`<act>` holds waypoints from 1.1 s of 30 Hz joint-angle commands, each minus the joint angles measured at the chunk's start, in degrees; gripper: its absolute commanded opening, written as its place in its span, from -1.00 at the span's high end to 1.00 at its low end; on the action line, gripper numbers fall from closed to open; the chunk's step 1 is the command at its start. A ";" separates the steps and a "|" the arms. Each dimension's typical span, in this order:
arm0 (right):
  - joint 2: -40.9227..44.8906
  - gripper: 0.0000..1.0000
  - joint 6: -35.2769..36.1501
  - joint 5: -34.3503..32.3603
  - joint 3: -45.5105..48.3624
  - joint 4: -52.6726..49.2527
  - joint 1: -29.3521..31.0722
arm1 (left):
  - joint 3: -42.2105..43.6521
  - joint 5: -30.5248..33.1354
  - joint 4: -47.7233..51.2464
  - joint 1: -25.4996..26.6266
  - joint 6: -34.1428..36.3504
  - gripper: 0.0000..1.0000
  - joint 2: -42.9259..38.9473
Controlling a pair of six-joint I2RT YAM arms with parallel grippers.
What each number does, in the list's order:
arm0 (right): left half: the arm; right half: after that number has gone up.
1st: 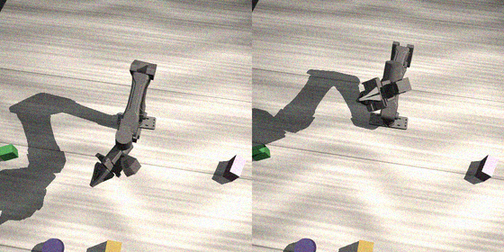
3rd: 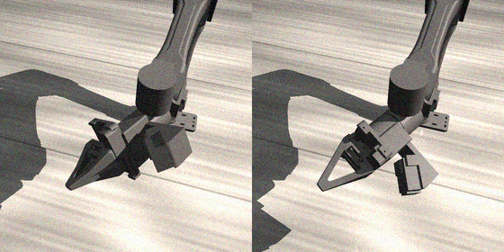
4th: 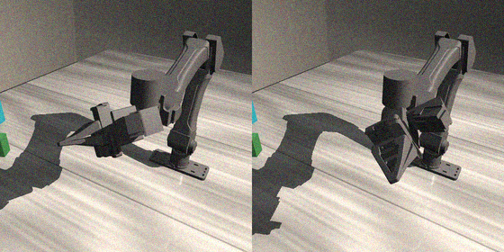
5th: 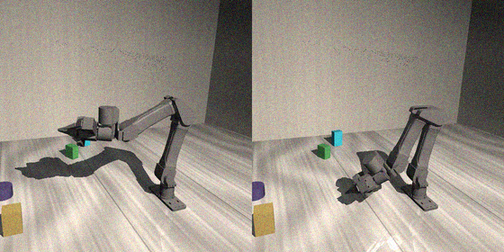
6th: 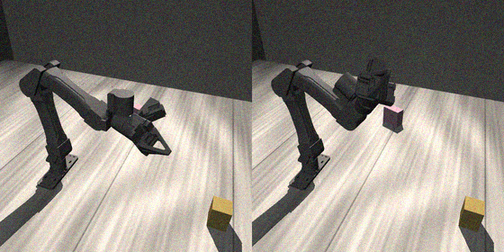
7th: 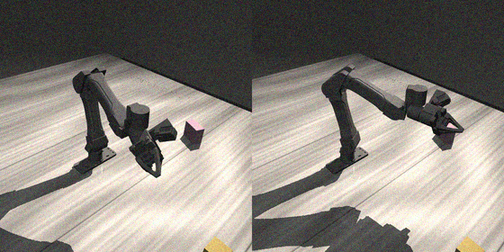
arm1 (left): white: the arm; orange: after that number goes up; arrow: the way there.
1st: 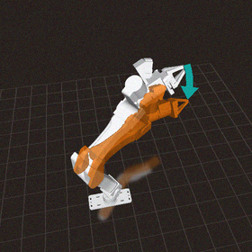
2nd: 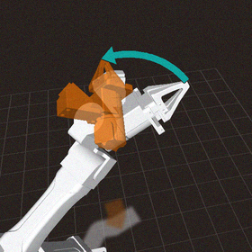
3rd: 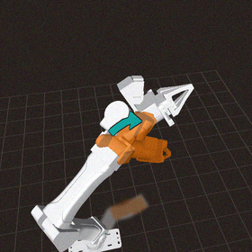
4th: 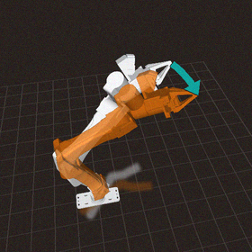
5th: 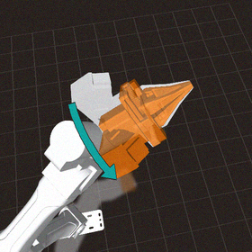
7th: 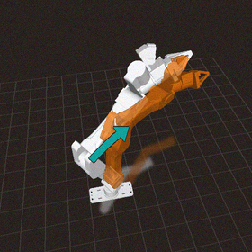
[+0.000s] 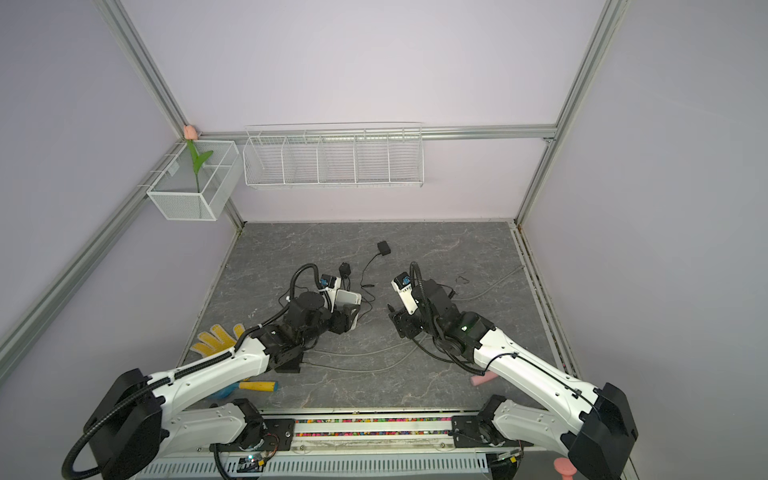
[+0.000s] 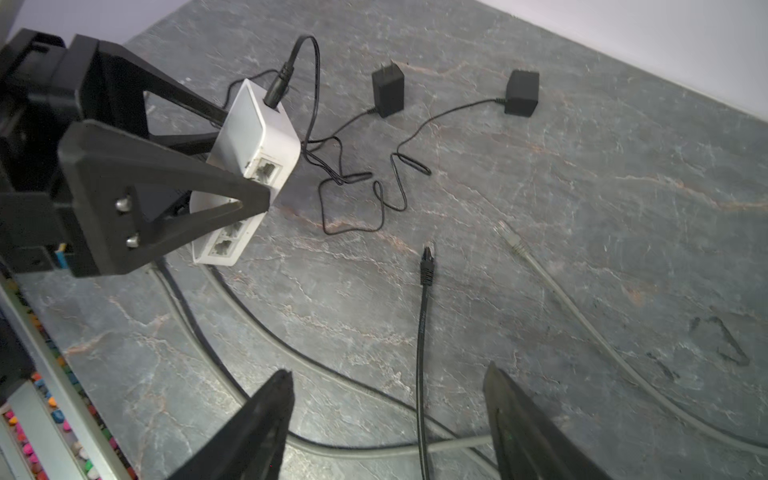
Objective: Insert the plug into the switch port
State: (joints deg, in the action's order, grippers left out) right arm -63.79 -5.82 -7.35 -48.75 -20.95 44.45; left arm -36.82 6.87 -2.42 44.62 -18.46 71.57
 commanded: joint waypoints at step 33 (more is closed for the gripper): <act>-25.83 -0.01 6.09 6.62 -9.37 -6.08 -4.98 | -19.60 -1.47 23.07 -2.54 -3.68 1.00 30.84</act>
State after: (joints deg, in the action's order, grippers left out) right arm -87.09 -2.00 -0.45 -56.18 -24.21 39.72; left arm -55.13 2.00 14.83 43.24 -20.97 99.44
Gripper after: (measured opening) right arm 0.505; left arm 0.686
